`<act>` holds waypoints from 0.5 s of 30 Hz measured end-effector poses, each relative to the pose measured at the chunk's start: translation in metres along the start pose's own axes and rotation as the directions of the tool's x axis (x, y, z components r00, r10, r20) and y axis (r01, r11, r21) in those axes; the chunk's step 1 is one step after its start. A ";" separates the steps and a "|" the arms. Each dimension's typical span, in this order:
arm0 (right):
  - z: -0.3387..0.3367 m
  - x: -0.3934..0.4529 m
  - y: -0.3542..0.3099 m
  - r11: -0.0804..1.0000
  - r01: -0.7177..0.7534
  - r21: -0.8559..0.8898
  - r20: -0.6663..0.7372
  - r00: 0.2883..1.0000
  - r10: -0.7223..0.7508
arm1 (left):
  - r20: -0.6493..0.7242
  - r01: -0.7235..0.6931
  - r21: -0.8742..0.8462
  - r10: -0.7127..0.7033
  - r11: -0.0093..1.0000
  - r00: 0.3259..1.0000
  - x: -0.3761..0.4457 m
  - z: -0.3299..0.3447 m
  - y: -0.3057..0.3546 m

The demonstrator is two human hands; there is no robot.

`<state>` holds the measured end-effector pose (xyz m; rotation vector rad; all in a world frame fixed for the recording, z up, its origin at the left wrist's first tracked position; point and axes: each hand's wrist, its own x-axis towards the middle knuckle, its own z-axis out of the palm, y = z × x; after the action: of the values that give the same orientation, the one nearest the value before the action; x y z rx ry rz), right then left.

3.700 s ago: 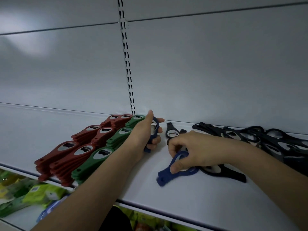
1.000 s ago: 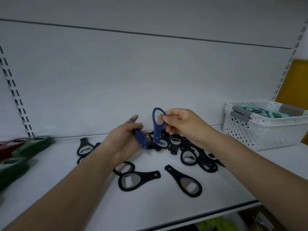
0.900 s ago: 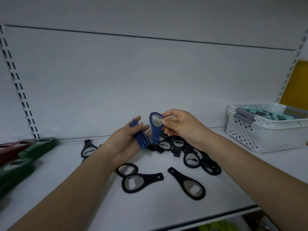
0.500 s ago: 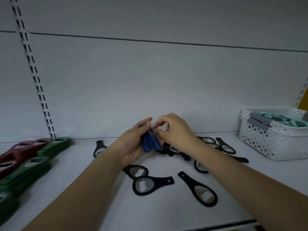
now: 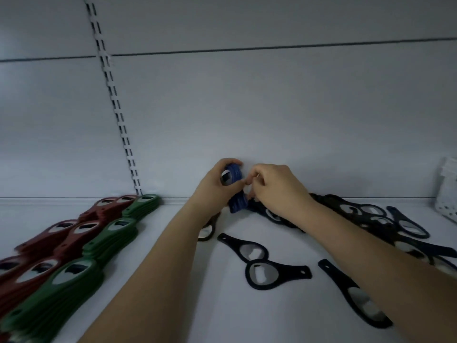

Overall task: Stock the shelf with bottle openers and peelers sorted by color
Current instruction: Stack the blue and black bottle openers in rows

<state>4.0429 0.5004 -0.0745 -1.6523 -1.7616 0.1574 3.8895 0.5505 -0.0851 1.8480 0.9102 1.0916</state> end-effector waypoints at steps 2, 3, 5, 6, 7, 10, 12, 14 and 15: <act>0.007 0.001 -0.007 0.998 -0.012 0.062 -0.003 1.000 0.012 | -0.040 -0.062 0.227 0.073 0.972 0.997 0.001 -0.015 0.001; 0.012 -0.003 -0.008 0.992 -0.018 0.122 0.014 1.000 0.016 | -0.055 -0.045 0.294 0.064 0.955 0.996 0.000 -0.024 0.002; 0.021 -0.014 -0.008 0.992 0.075 0.099 0.085 0.993 -0.084 | -0.075 0.034 0.353 -0.008 0.935 0.997 -0.003 -0.044 0.001; 0.024 -0.021 -0.009 0.984 0.171 0.041 0.173 0.969 -0.175 | -0.086 0.077 0.402 -0.046 0.912 0.995 -0.004 -0.052 0.001; 0.028 -0.028 -0.010 0.960 0.277 0.021 0.271 0.923 -0.273 | -0.089 0.112 0.474 -0.078 0.873 0.993 -0.007 -0.060 -0.001; 0.036 -0.035 -0.016 0.907 0.408 0.102 0.489 0.774 -0.403 | -0.034 0.143 0.683 -0.165 0.716 0.986 -0.009 -0.077 -0.007; 0.043 -0.032 -0.012 0.903 0.425 0.066 0.564 0.731 -0.385 | 0.015 0.137 0.764 -0.229 0.631 0.973 -0.007 -0.083 -0.007; 0.042 -0.029 -0.006 0.905 0.423 0.033 0.567 0.738 -0.366 | 0.023 0.145 0.828 -0.292 0.541 0.956 -0.003 -0.088 -0.003; 0.040 -0.027 -0.002 0.903 0.429 0.027 0.555 0.745 -0.370 | 0.027 0.135 0.865 -0.315 0.483 0.949 -0.002 -0.090 0.000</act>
<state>4.0170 0.4898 -0.1145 -1.3206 -2.5669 0.3767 3.8073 0.5728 -0.0573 2.4371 1.7408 0.2229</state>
